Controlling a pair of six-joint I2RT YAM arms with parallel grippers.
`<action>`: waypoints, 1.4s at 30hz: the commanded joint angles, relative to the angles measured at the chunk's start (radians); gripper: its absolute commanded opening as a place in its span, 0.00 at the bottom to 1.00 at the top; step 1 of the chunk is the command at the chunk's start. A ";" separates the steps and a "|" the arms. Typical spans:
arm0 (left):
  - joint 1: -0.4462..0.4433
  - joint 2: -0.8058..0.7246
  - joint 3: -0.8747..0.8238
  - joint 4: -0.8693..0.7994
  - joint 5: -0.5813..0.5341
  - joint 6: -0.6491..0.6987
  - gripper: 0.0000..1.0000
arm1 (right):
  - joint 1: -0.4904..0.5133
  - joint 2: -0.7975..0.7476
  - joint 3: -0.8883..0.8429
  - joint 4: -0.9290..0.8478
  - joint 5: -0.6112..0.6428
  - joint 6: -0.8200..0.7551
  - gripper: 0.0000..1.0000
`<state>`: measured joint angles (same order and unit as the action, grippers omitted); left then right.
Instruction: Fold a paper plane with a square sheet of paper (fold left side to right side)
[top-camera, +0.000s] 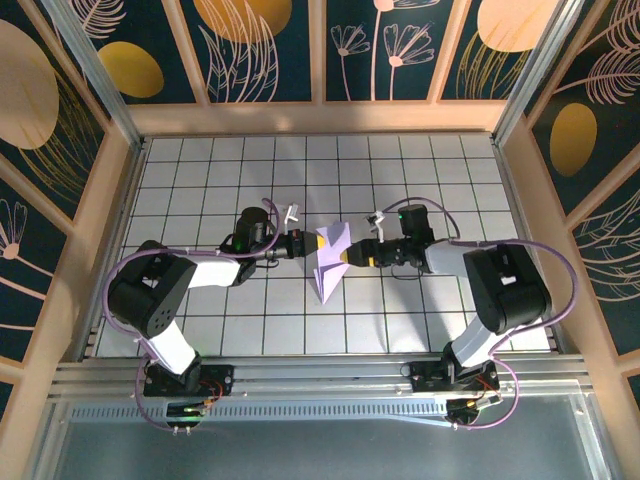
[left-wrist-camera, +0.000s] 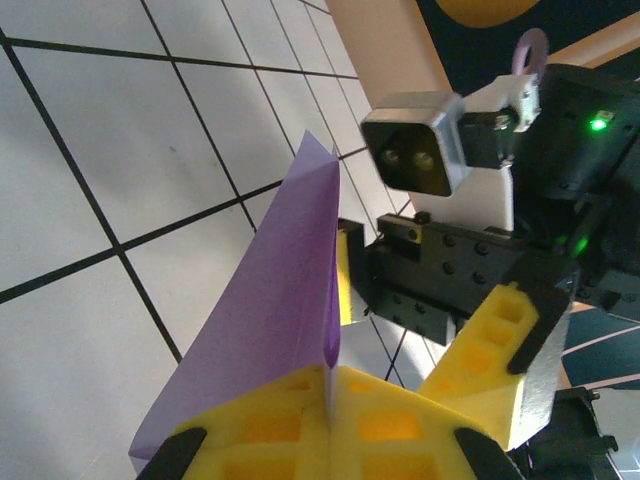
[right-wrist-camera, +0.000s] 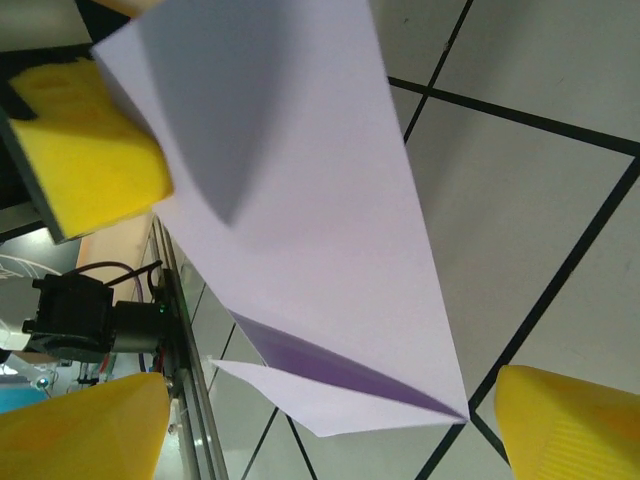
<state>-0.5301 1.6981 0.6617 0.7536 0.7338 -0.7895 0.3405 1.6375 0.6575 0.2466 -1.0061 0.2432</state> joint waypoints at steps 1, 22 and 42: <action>0.001 0.010 -0.004 0.049 0.031 0.004 0.00 | 0.025 0.034 0.036 0.064 -0.038 0.001 0.83; 0.001 0.058 0.027 -0.066 -0.020 0.042 0.00 | -0.016 0.031 0.135 -0.070 -0.029 -0.070 0.49; -0.217 -0.117 0.220 -0.582 -0.560 0.409 0.35 | -0.096 0.070 0.177 -0.146 0.183 0.257 0.00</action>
<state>-0.6853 1.5860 0.8207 0.3302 0.3267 -0.5228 0.2768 1.7046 0.8009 0.1291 -0.8574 0.3893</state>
